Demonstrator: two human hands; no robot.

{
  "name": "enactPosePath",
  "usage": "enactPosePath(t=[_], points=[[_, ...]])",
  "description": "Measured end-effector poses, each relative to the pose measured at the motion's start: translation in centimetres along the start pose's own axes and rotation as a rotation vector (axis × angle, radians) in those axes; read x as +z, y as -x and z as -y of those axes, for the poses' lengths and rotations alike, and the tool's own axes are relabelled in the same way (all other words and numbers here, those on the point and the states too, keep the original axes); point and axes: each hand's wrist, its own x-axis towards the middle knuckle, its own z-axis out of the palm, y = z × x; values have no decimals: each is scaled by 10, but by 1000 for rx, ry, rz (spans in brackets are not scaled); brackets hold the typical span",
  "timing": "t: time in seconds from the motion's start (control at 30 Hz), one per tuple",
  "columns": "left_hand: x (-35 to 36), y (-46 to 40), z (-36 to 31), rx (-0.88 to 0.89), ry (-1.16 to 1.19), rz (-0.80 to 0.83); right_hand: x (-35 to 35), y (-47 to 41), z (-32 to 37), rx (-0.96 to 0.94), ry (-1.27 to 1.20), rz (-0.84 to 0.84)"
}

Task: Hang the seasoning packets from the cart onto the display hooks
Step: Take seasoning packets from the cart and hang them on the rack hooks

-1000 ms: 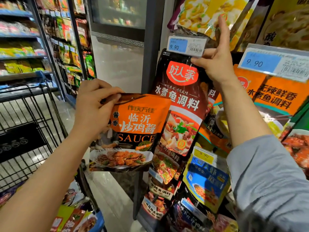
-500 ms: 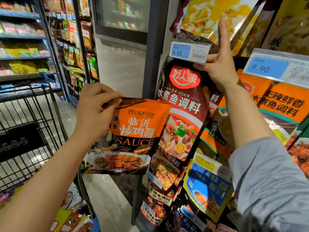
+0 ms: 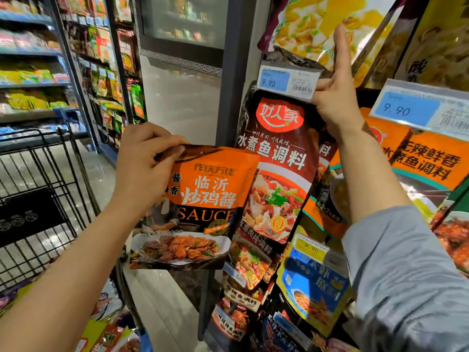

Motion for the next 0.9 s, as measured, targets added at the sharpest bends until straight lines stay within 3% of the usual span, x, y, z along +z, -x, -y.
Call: enactPosePath(t=[0.33, 0.9], points=[[10, -2, 6, -4, -21, 10, -10, 2, 2, 102, 180, 60], [3, 3, 2, 3, 26, 6, 10, 18, 5, 203, -44, -116]])
